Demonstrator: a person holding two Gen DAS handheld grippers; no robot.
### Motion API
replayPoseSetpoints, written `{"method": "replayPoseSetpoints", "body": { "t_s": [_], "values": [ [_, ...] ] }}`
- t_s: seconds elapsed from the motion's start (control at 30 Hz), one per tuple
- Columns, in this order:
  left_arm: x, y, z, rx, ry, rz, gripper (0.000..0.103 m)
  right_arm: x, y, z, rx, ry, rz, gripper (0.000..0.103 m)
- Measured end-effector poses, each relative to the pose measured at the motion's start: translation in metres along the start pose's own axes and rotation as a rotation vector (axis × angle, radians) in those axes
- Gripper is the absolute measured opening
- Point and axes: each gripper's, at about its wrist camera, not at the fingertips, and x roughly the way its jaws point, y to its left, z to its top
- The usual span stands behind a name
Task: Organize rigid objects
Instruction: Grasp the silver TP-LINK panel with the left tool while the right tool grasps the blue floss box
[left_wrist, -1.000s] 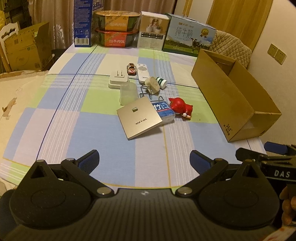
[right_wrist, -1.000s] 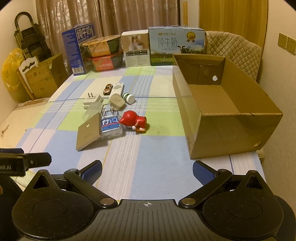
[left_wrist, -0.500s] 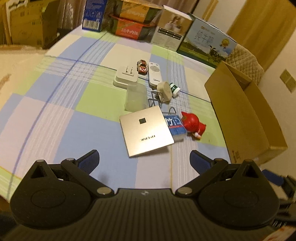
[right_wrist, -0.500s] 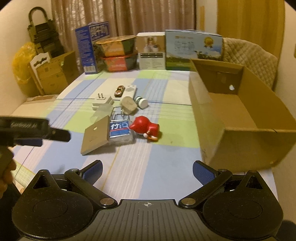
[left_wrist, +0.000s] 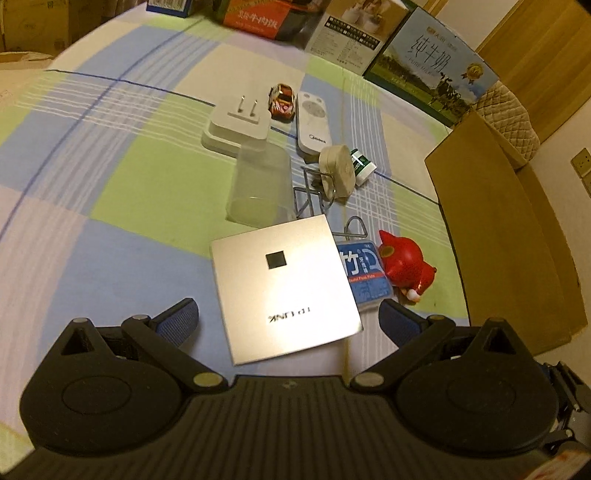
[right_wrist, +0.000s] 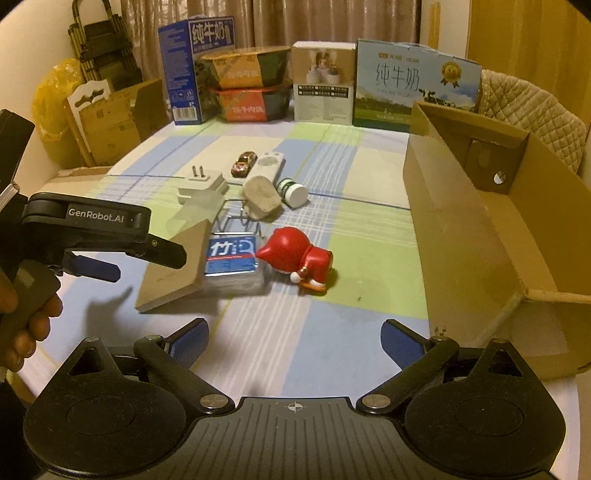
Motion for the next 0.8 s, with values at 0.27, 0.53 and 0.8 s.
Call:
{"method": "replayPoseSetpoints", "body": {
  "t_s": [0.27,0.53,0.8],
  "values": [
    [0.022,0.002,0.004,-0.008,0.000,0.013,0.102,0.016,-0.004,0.000,0.012,0.015,0.001,0.097],
    [0.019,0.000,-0.002,0.003,-0.037,0.013,0.094,0.022,-0.003,0.000,0.015,0.016,-0.009,0.097],
    [0.015,0.000,-0.003,0.014,-0.032,0.012,0.088,0.023,-0.005,0.001,0.033,0.008,-0.015,0.097]
  ]
}}
